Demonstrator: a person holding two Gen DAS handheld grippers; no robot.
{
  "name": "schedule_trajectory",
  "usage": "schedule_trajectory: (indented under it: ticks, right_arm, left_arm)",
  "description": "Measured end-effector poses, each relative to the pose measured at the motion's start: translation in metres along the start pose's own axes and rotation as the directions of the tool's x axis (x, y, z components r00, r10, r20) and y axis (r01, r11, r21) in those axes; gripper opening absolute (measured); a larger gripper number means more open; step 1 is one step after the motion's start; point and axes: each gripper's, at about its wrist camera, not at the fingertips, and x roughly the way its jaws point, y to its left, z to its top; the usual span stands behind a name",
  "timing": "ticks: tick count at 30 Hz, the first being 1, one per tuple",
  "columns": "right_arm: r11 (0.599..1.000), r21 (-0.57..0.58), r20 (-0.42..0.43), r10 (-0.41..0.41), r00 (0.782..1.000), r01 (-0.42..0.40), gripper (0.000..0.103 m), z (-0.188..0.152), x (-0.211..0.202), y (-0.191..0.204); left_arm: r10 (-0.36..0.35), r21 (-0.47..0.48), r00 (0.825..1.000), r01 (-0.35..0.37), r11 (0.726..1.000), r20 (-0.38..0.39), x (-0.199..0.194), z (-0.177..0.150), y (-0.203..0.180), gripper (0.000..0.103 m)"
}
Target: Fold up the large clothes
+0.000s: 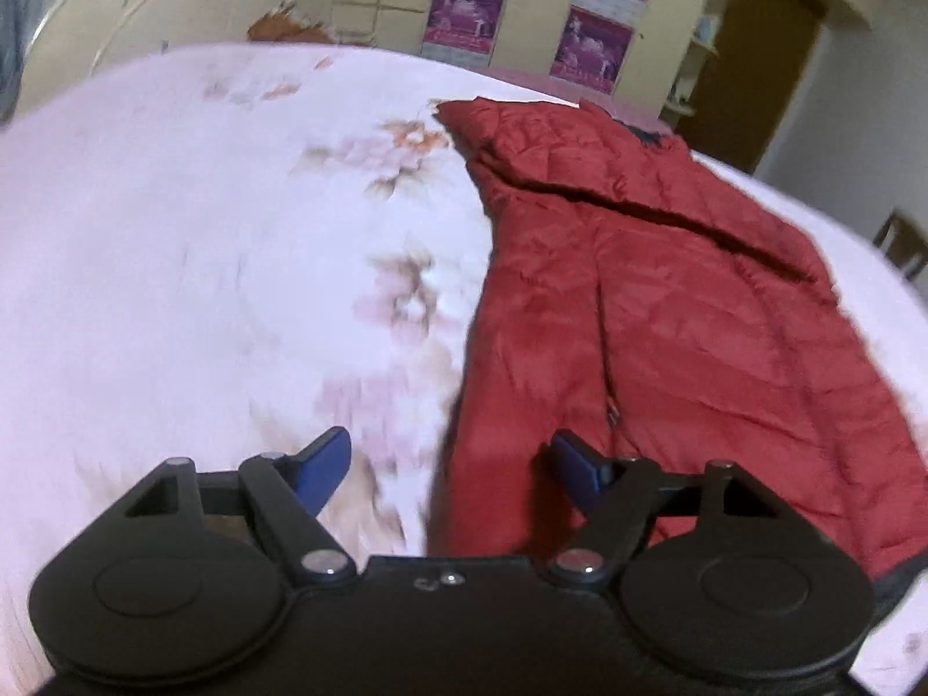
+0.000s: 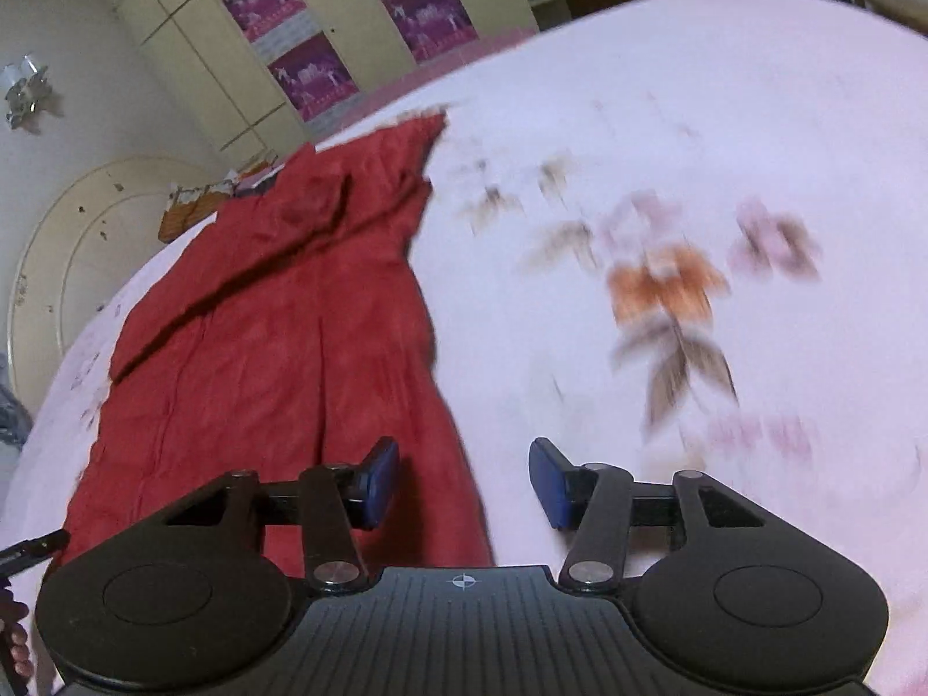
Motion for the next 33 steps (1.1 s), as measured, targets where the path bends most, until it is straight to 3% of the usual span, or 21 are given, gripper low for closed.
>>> schedule_trajectory:
  ticks: [3,7,10,12,13,15,16,18,19,21,24,29,33]
  right_arm:
    - [0.996,0.056,-0.011,0.064,0.998,-0.063,0.051,-0.014,-0.012,-0.006]
    - [0.979,0.129,-0.030,0.165,0.986,-0.160,0.051,-0.027,-0.019,-0.013]
    - [0.955,0.198,-0.032,0.233,0.972,-0.222,0.050,-0.026,-0.013,-0.017]
    - [0.932,0.261,-0.028,0.267,0.963,-0.251,0.035,-0.021,-0.004,-0.024]
    - [0.921,0.289,-0.032,0.283,0.959,-0.262,0.028,-0.019,0.001,-0.027]
    - [0.904,0.312,-0.038,0.319,0.947,-0.292,0.026,-0.018,0.006,-0.032]
    - [0.904,0.307,-0.046,0.326,0.944,-0.297,0.014,-0.019,0.008,-0.033]
    - [0.907,0.278,-0.050,0.344,0.938,-0.317,0.006,-0.018,0.006,-0.031]
    - [0.899,0.260,-0.025,0.370,0.929,-0.352,0.005,-0.018,-0.002,-0.028]
    - [0.895,0.231,0.021,0.387,0.922,-0.381,0.005,-0.017,-0.018,-0.025]
    - [0.926,0.224,-0.030,0.320,0.947,-0.305,0.005,-0.017,-0.008,-0.028]
    - [0.909,0.219,0.022,0.359,0.933,-0.355,0.005,-0.004,-0.022,-0.021]
    - [0.908,0.171,0.067,0.377,0.924,-0.383,0.005,0.023,-0.031,-0.005]
  left_arm:
    - [-0.107,-0.107,0.994,0.107,0.989,0.003,-0.011,-0.014,0.010,0.072]
    - [-0.238,-0.233,0.971,0.232,0.944,0.006,-0.010,-0.023,0.017,0.061]
    - [-0.297,-0.267,0.955,0.286,0.920,0.000,0.001,-0.018,0.016,0.059]
    - [-0.325,-0.272,0.946,0.309,0.911,-0.012,0.008,-0.014,0.013,0.057]
    - [-0.338,-0.263,0.941,0.320,0.910,-0.025,0.011,-0.011,0.010,0.050]
    - [-0.317,-0.219,0.946,0.297,0.929,-0.062,0.016,-0.009,0.004,0.036]
    - [-0.286,-0.187,0.956,0.269,0.945,-0.072,0.015,-0.009,0.001,0.012]
    - [-0.289,-0.184,0.956,0.277,0.943,-0.044,0.003,-0.009,0.000,0.007]
    - [-0.292,-0.167,0.956,0.287,0.943,-0.006,-0.006,-0.009,-0.002,0.007]
    - [-0.276,-0.164,0.961,0.270,0.949,-0.011,-0.007,-0.012,-0.003,0.007]
    - [-0.248,-0.206,0.967,0.234,0.950,-0.050,0.006,-0.018,-0.002,0.007]
    - [-0.271,-0.256,0.962,0.272,0.927,0.039,-0.014,-0.011,-0.001,0.006]
    - [-0.287,-0.274,0.950,0.311,0.910,0.126,-0.030,0.016,-0.001,0.006]
